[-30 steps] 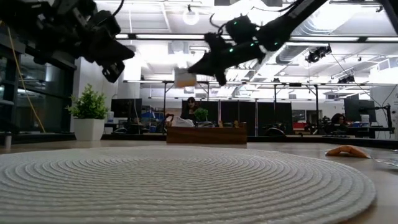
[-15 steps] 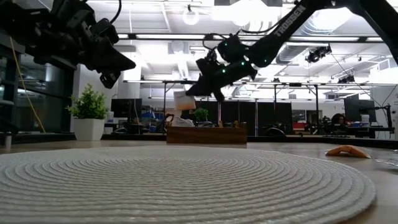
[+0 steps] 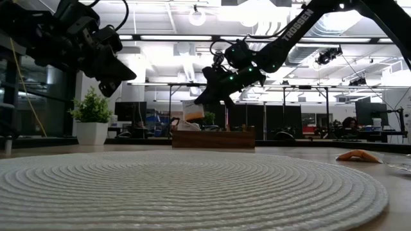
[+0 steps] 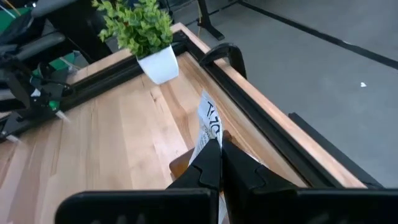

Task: Pick & Place Tea
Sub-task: Put the white tea bag into the left section of the wooden organizer

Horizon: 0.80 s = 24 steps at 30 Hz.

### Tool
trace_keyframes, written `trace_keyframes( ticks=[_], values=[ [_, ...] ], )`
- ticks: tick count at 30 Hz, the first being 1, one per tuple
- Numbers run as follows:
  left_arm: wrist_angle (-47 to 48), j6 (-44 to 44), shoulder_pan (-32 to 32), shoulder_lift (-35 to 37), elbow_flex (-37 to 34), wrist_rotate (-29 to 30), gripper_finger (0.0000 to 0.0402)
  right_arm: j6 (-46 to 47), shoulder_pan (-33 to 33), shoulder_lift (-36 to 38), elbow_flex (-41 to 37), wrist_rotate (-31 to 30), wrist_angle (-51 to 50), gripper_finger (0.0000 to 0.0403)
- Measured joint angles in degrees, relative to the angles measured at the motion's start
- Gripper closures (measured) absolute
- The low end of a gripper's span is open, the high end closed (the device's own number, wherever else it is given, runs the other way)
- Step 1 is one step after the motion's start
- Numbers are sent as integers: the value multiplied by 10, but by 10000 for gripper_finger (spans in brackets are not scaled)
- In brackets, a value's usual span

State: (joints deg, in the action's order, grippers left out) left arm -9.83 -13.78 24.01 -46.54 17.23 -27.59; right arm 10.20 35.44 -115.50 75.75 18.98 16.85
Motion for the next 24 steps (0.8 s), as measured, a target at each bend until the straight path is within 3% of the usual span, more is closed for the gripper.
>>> trace_keyframes(
  ticks=[9, 12, 18, 20, 24],
  values=[
    [0, 0, 0, 0, 0, 2, 402, -12, -10, 0, 5, -21, -18, 403],
    [-1, 0, 0, -1, 0, 10, 401, -13, -17, -20, 48, -21, -25, 403],
    [1, 0, 0, -2, 0, 21, 401, -17, -26, -91, 192, -1, -157, 403],
    [1, 0, 0, -2, 0, 20, 401, -26, -25, -103, 216, 23, -181, 403],
    [2, 0, 0, -2, 0, 27, 401, -55, -25, -98, 223, 5, -204, 403]
  ],
)
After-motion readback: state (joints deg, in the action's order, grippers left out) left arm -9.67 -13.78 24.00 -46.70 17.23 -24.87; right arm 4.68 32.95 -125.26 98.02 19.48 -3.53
